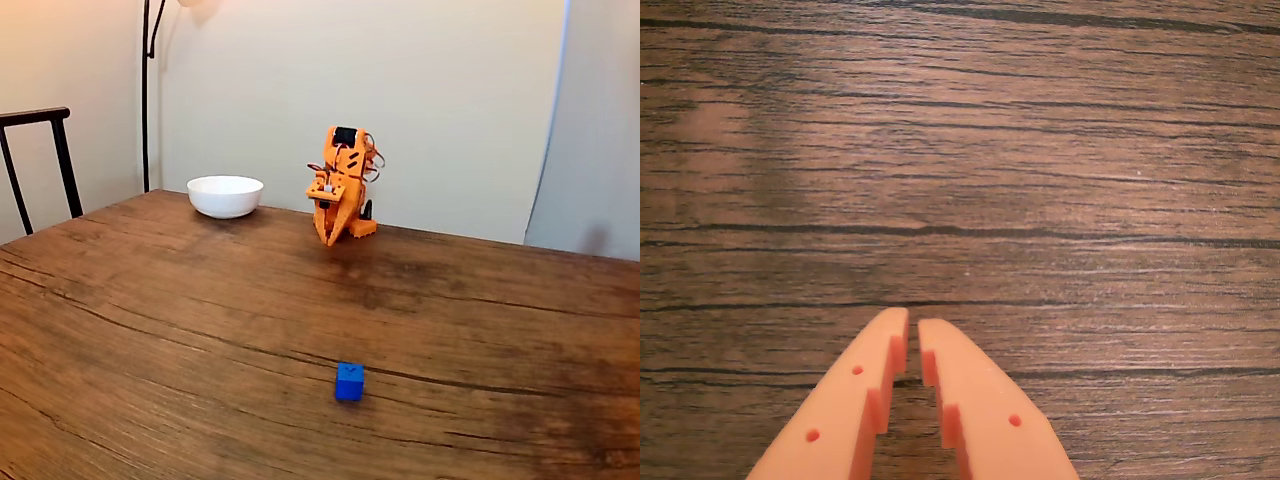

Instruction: Grasp the cube and drop it in the bowl

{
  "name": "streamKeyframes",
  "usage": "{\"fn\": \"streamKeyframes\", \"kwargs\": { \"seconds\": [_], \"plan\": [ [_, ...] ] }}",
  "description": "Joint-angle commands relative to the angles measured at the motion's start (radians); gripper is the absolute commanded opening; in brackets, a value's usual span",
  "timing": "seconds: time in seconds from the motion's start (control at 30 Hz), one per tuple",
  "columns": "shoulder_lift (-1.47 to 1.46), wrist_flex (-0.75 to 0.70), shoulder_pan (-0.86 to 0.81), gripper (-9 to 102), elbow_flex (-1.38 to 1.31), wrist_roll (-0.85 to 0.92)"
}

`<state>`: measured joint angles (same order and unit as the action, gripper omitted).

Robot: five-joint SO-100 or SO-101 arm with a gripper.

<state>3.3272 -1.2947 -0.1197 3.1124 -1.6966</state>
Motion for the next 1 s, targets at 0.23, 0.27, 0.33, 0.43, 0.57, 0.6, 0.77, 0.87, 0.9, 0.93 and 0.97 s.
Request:
{"fn": "streamKeyframes", "kwargs": {
  "seconds": [0.23,0.27,0.33,0.43,0.57,0.6,0.77,0.87,0.9,0.93,0.97],
  "plan": [
    [-0.005,-0.064,-0.006,-1,-0.002,0.002],
    [-0.005,-0.064,-0.006,-1,-0.002,0.002],
    [-0.005,-0.064,-0.006,-1,-0.002,0.002],
    [-0.005,-0.064,-0.006,-1,-0.002,0.002],
    [-0.005,-0.061,-0.009,-1,-0.002,0.014],
    [-0.005,-0.061,-0.009,-1,-0.002,0.014],
    [-0.003,-0.005,0.003,-1,-0.002,0.017],
    [-0.003,0.063,-0.002,-1,-0.018,0.017],
    [-0.005,0.094,0.003,-1,-0.018,0.017],
    [-0.005,0.114,0.005,-1,-0.018,0.018],
    [-0.005,0.129,0.011,-1,-0.018,0.018]
  ]
}}
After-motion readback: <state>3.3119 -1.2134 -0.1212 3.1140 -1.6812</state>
